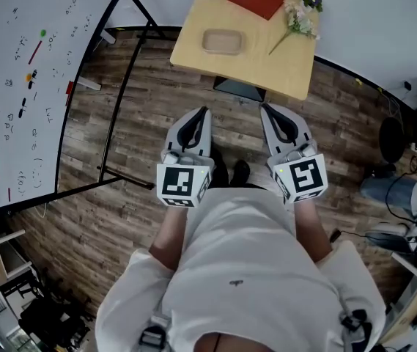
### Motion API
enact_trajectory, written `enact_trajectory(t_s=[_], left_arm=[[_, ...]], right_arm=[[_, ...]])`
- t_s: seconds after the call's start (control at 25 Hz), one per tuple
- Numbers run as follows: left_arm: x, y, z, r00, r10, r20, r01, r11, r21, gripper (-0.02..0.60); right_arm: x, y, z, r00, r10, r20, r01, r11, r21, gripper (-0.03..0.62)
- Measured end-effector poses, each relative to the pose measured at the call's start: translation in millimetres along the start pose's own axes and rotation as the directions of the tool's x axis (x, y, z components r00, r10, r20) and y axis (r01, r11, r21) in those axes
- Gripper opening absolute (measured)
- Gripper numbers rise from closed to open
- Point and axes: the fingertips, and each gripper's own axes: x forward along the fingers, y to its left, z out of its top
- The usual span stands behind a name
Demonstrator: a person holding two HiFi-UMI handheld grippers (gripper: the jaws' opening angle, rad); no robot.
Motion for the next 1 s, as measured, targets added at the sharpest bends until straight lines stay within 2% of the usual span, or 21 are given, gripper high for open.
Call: enact_trajectory(t_s=[0.6,1.0], left_arm=[[45.1,44.5,6.1,0.998,-0.065,-0.008,0.065,0.998,-0.006,0.006],[87.2,77.8,11.6,0.995,-0.102,-0.016,0.102,0.995,0.008,0.008]], right_arm=[[54.3,-9.8,12.3,0.999,-0.041,-0.031,0.041,0.999,-0.021,0.008],[101.3,-27.1,16.9,0.996,-0.064,-0.063,0.062,0.998,-0.027,0.053]])
